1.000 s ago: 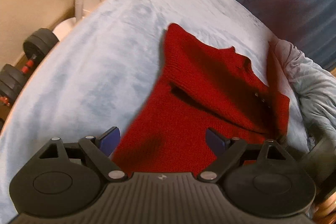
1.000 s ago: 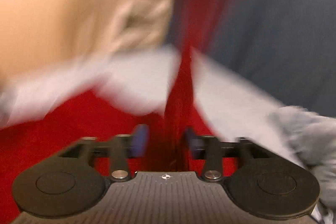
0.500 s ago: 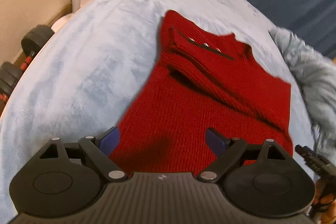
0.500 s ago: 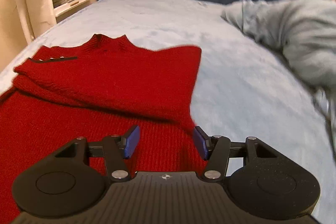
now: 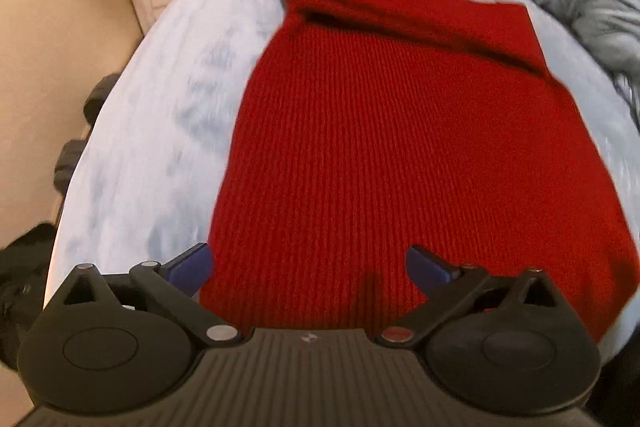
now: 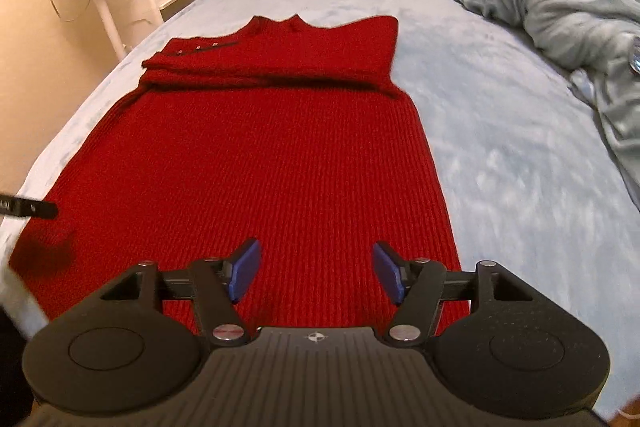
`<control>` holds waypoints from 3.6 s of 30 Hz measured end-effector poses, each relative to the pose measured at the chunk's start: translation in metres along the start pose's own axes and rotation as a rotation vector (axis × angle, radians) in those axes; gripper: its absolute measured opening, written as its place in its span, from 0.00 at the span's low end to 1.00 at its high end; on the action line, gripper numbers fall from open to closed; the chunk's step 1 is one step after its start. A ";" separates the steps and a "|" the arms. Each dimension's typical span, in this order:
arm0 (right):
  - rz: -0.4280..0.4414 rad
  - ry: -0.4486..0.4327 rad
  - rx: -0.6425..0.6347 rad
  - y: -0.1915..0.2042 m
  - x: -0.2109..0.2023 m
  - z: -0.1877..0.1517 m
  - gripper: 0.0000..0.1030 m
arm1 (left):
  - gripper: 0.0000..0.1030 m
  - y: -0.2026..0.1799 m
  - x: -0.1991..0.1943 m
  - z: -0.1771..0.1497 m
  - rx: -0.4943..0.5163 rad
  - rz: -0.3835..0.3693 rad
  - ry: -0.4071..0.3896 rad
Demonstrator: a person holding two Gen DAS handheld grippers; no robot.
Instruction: Fold small clothes
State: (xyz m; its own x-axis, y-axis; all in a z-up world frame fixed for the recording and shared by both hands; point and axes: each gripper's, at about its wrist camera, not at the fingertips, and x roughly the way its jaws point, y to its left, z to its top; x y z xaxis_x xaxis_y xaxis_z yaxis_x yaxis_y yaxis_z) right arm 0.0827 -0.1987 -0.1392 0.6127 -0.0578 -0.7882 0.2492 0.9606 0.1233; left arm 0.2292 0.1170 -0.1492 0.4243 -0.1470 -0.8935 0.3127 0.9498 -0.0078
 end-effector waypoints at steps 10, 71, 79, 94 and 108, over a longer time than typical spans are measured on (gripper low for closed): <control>0.006 -0.097 -0.061 0.026 -0.073 -0.024 0.64 | 1.00 -0.005 -0.064 -0.034 -0.043 -0.020 -0.064; 0.145 0.284 0.185 -0.079 0.074 -0.017 0.21 | 0.26 0.013 0.041 0.016 0.047 -0.105 0.114; 0.160 0.145 0.247 -0.072 0.019 0.002 0.17 | 0.18 0.032 -0.007 0.020 -0.072 -0.170 0.032; 0.241 0.150 0.419 -0.094 -0.115 -0.083 0.16 | 0.18 0.056 -0.097 -0.084 -0.090 -0.272 0.083; 0.271 0.104 0.642 -0.121 -0.002 0.166 0.21 | 0.21 0.083 -0.046 0.159 -0.309 -0.305 -0.047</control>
State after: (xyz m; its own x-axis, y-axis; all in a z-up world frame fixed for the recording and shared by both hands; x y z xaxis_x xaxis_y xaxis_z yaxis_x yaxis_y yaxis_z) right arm 0.1760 -0.3595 -0.0527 0.6491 0.2175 -0.7289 0.5110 0.5853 0.6296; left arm 0.3704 0.1589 -0.0373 0.3921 -0.4393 -0.8083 0.1639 0.8979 -0.4085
